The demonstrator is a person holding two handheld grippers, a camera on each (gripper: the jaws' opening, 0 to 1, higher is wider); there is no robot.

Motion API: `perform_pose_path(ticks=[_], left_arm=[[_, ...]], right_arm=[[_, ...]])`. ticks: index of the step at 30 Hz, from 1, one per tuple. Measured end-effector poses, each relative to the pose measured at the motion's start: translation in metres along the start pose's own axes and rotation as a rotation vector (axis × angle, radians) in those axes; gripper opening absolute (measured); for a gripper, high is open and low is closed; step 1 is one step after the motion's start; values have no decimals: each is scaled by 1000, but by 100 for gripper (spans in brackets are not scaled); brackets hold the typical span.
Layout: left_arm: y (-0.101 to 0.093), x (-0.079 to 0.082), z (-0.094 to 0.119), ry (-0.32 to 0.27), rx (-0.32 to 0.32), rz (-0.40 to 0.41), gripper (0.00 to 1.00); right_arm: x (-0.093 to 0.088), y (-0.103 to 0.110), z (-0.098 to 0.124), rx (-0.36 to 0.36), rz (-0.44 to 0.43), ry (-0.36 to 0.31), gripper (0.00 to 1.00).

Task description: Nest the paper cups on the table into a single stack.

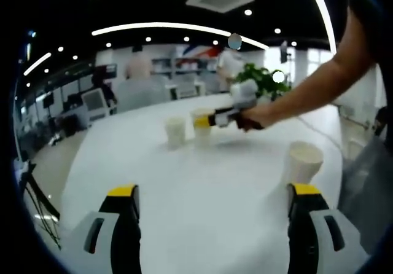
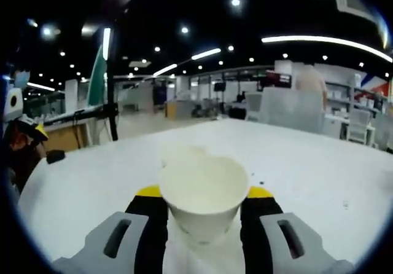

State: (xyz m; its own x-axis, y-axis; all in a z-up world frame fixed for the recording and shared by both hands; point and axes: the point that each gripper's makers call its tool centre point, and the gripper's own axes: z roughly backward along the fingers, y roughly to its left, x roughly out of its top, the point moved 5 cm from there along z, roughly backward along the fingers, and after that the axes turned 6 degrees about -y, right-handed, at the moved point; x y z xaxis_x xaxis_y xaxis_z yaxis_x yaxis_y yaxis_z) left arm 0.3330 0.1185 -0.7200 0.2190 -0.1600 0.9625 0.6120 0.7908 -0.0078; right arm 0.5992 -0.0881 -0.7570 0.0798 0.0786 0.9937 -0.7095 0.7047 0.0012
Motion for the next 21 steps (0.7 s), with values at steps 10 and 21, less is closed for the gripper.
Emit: perform_pose_path(ticks=[10, 21], left_arm=[[0, 1, 0, 14, 2, 1, 99], [-1, 7, 0, 9, -3, -4, 99]], right_arm=[[37, -8, 3, 1, -1, -31, 41], [78, -16, 10, -4, 3, -60, 40]])
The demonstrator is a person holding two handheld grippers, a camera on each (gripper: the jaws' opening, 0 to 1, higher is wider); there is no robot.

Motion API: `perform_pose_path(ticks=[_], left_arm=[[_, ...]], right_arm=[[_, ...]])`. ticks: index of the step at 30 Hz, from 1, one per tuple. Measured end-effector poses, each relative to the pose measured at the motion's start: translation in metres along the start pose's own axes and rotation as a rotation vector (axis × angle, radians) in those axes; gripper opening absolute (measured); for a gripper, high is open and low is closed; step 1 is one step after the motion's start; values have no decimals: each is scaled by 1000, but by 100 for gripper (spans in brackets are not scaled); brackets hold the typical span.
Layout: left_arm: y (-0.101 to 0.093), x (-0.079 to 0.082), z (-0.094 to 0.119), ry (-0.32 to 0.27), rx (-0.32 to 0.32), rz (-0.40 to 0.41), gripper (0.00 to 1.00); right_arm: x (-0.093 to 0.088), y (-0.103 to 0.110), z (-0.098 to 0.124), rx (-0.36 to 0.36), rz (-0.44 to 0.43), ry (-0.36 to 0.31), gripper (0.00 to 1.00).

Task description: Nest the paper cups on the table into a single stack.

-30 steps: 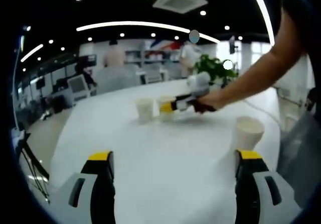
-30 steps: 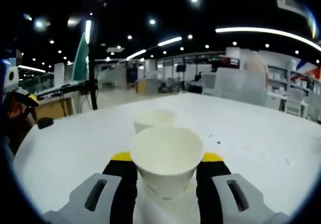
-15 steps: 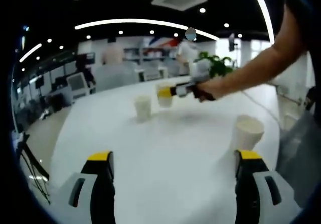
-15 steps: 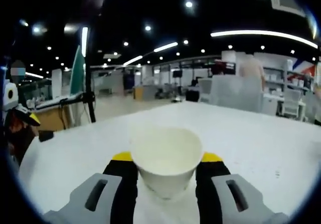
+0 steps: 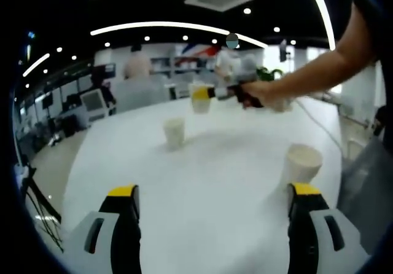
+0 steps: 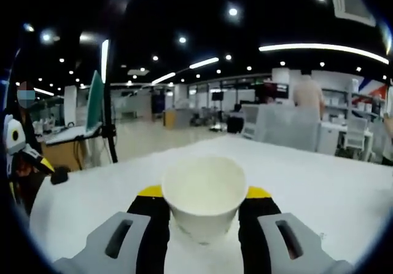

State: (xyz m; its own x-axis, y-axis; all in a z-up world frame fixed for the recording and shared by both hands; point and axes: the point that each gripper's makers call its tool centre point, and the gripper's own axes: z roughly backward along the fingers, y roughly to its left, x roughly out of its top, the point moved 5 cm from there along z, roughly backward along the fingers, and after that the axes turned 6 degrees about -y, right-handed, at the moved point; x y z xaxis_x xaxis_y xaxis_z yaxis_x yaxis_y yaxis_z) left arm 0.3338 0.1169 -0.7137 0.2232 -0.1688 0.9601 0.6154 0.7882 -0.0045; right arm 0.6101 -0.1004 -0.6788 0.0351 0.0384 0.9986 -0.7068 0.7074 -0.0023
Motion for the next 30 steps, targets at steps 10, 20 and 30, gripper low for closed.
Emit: perform_pose_path(ticks=[10, 20, 30], left_arm=[[-6, 1, 4, 10, -15, 4, 99], [-8, 10, 4, -6, -17, 4, 99], [-6, 15, 4, -14, -18, 2, 99]], right_arm=[[35, -4, 4, -9, -6, -14, 40], [51, -7, 8, -17, 45, 3, 40], [55, -1, 11, 1, 20, 25, 40]])
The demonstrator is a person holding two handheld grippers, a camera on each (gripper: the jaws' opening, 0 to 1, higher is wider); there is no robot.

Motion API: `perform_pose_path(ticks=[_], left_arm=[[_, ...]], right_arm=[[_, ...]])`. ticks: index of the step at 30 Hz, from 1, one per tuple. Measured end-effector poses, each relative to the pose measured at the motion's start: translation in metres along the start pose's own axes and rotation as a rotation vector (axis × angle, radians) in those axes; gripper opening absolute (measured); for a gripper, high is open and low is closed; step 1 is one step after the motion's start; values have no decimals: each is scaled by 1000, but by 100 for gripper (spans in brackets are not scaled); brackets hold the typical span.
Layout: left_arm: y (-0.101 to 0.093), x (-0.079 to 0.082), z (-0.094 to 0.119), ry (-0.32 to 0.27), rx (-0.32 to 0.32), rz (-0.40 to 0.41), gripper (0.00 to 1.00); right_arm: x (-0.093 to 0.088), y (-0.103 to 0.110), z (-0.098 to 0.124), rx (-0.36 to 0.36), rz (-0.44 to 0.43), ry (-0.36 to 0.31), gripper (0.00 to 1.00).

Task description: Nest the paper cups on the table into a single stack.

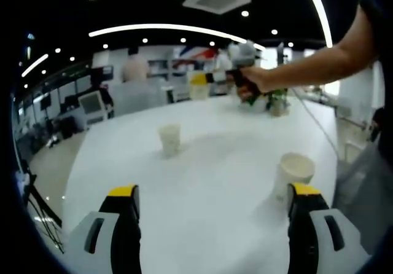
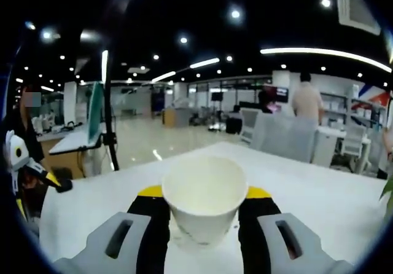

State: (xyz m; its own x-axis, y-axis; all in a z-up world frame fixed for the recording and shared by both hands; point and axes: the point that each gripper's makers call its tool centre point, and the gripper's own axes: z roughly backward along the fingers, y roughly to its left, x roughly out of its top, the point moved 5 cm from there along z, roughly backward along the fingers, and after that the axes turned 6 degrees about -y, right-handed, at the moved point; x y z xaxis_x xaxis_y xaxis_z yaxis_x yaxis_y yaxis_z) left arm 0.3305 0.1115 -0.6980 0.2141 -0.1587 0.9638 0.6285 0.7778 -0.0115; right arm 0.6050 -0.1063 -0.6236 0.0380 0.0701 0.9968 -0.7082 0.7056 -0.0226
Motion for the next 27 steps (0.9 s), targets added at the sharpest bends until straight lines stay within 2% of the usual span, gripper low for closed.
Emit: perform_pose_path(ticks=[10, 20, 27], left_arm=[[0, 2, 2, 1, 0, 7, 99], [2, 1, 5, 11, 6, 21, 99], [-3, 5, 9, 10, -5, 23, 99]], right_arm=[[3, 8, 6, 14, -26, 14, 39], [11, 20, 20, 23, -19, 12, 38], [12, 26, 32, 10, -21, 10, 39]])
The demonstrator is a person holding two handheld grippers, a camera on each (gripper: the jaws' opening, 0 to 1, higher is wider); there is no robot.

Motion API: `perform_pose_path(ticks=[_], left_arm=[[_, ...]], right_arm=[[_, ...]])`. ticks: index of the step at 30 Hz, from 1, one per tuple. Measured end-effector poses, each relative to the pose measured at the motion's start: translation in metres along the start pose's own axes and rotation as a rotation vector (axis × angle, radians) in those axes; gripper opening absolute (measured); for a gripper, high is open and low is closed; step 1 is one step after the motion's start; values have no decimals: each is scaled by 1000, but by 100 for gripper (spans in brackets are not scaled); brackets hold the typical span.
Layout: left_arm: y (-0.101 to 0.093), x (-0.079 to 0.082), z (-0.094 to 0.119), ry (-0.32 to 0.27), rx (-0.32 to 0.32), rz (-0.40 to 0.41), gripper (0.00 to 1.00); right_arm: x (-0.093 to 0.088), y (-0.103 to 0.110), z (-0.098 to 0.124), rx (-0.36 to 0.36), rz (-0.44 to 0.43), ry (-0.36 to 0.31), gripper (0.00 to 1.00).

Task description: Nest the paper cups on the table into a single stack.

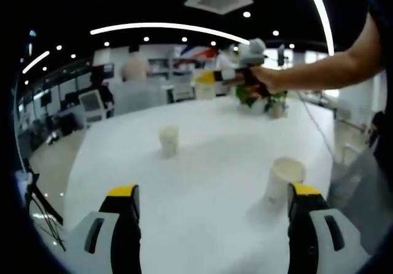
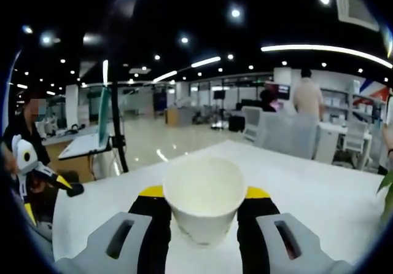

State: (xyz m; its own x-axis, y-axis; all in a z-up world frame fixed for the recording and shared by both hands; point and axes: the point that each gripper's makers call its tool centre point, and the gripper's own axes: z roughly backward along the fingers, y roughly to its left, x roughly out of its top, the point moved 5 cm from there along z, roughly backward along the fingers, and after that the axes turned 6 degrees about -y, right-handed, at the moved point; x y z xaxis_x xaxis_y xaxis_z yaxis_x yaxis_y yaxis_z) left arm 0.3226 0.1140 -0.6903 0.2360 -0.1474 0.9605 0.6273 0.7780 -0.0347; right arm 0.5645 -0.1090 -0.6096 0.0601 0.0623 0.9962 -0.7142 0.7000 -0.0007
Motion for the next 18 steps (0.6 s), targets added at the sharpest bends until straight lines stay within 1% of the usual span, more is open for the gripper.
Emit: perform_pose_path(ticks=[8, 18], left_arm=[[-6, -1, 5, -1, -4, 6, 99], [-6, -5, 10, -2, -7, 28, 99]], right_arm=[[2, 10, 9, 10, -6, 5, 39], [5, 24, 21, 21, -11, 9, 38]])
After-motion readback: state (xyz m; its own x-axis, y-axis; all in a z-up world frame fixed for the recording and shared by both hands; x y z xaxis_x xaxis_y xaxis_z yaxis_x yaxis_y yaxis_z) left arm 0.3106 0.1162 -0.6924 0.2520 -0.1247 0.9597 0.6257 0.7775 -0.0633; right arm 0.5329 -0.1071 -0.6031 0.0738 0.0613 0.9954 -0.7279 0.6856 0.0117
